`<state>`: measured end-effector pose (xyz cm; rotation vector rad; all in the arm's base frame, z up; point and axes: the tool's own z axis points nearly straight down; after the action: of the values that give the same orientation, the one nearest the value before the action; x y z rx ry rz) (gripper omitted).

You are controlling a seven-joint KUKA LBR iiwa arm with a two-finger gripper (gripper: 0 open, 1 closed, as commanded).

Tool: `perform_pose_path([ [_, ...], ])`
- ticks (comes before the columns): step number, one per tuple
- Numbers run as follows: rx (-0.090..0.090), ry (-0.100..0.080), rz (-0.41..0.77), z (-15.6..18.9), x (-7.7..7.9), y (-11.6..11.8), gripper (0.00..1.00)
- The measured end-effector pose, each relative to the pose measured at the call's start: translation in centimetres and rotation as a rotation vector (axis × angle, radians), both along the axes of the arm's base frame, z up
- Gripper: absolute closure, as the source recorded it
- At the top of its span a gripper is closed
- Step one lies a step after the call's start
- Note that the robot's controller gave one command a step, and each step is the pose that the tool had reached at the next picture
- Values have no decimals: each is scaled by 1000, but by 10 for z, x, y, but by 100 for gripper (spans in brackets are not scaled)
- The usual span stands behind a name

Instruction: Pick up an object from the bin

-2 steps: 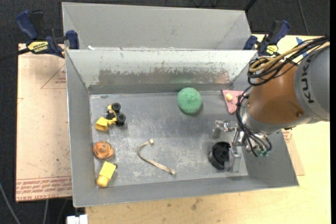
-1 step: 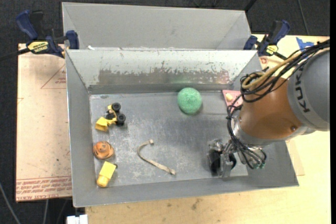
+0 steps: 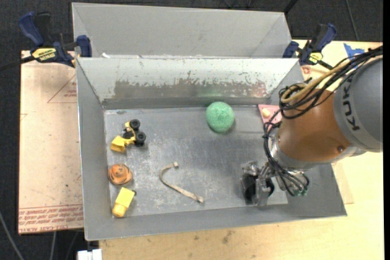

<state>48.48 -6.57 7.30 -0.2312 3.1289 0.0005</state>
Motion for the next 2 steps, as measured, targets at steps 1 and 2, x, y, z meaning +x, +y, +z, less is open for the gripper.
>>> perform_pose_path([
  [1, 2, 8, 6, 43, 0, -12, 100],
  [2, -1, -2, 3, 73, 6, -20, 100],
])
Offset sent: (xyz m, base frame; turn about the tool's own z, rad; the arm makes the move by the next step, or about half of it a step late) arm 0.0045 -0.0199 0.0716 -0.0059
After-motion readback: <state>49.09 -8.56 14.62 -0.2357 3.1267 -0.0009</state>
